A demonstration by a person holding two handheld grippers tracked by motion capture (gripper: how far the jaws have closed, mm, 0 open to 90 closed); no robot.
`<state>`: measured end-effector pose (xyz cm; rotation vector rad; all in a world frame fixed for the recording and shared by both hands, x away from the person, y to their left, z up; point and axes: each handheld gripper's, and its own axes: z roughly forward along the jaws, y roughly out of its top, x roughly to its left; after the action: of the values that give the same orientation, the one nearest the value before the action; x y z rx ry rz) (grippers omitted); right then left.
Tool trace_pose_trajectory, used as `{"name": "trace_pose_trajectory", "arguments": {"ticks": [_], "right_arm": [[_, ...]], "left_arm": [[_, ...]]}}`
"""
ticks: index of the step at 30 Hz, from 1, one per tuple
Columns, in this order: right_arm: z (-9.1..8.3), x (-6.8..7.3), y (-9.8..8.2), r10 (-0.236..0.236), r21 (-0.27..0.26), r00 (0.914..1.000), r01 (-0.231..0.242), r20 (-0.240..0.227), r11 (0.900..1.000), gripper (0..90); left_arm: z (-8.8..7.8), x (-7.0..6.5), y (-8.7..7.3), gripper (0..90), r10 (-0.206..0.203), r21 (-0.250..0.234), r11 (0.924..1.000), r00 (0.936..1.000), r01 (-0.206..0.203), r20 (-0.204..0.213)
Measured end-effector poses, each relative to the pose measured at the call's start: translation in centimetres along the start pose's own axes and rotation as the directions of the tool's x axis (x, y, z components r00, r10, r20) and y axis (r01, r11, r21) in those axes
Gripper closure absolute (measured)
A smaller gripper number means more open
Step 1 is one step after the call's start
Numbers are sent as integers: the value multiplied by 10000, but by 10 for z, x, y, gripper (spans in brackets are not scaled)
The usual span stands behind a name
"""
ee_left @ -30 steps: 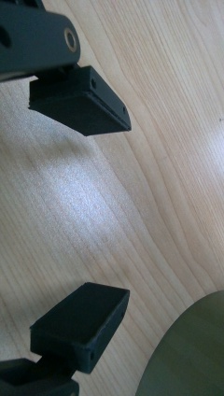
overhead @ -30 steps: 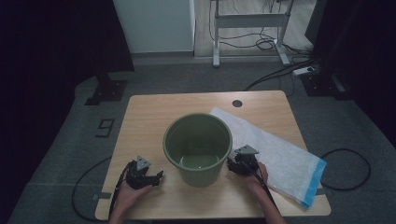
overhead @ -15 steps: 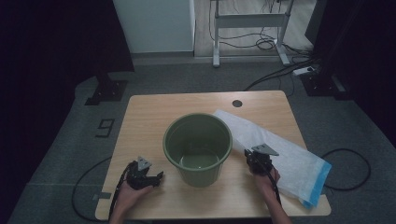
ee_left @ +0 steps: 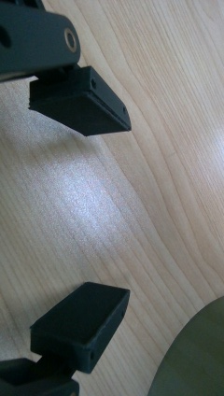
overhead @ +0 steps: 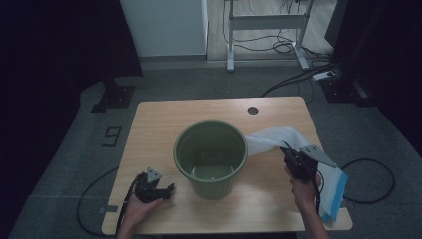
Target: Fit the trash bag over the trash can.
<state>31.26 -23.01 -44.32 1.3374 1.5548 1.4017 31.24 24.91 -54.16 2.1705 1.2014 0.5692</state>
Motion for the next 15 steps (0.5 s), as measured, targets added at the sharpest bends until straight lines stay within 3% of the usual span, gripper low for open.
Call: {"name": "trace_pose_trajectory", "arguments": {"ticks": [7, 15], "right_arm": [[-17, 3, 29, 189, -915, 9995, -213, -268, 9956, 891], [-33, 14, 69, -92, -1746, 9989, 10, -462, 9846, 890]], "left_arm": [[0, 0, 0, 171, -40, -19, 10000, 10000, 40, -4], [0, 1, -1, 171, -82, -25, 10000, 10000, 82, 0]]}}
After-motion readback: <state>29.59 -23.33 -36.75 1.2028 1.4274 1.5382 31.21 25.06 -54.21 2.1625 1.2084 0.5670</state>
